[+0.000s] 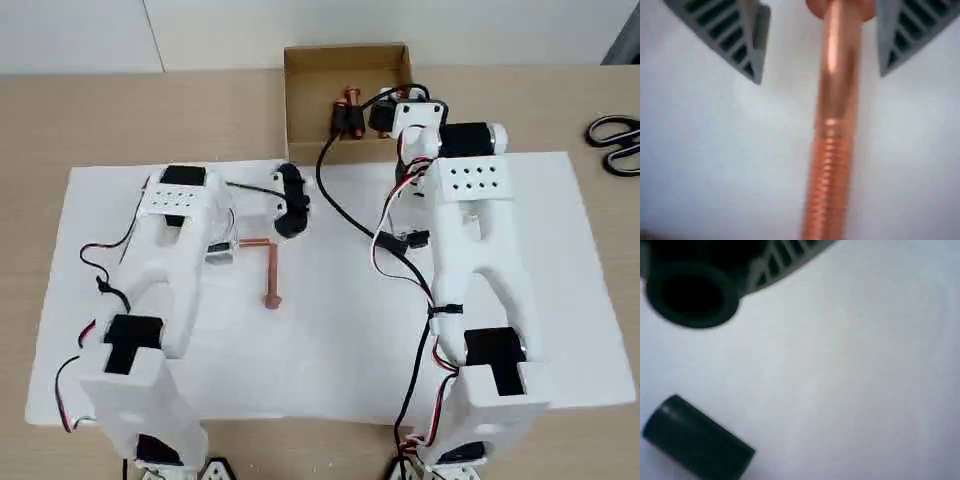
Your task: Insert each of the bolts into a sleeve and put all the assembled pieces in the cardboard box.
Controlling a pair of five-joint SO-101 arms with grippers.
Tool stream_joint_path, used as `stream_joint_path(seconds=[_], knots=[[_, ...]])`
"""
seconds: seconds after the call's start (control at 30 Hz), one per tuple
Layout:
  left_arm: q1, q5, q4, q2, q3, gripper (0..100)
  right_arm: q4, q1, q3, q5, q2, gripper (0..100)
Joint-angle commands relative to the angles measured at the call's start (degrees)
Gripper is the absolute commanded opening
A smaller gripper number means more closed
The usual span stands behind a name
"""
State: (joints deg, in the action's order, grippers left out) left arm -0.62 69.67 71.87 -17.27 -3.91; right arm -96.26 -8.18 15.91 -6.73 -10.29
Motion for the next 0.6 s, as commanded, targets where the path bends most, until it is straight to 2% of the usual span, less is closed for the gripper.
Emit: stream_joint_path(seconds=[0.0,0.23,0.3,0.43,0.57], knots=[[1.8,-8.8,-0.1,1.1,7.1,15,-0.1,0.3,0.2,-0.2,3.5,0.4],[4.0,-34.4,8.7,1.1,20.1,15,-0.1,0.3,0.2,0.0,3.5,0.4],[3.7,-44.7,10.5,0.5,22.7,15,-0.1,0.2,0.2,0.1,3.5,0.4],[4.0,-64.1,12.2,-0.8,23.4,15,-0.1,0.2,0.2,0.1,3.5,0.4],[5.4,-77.1,14.3,-2.1,23.5,15,-0.2,0.2,0.2,0.1,3.6,0.4]])
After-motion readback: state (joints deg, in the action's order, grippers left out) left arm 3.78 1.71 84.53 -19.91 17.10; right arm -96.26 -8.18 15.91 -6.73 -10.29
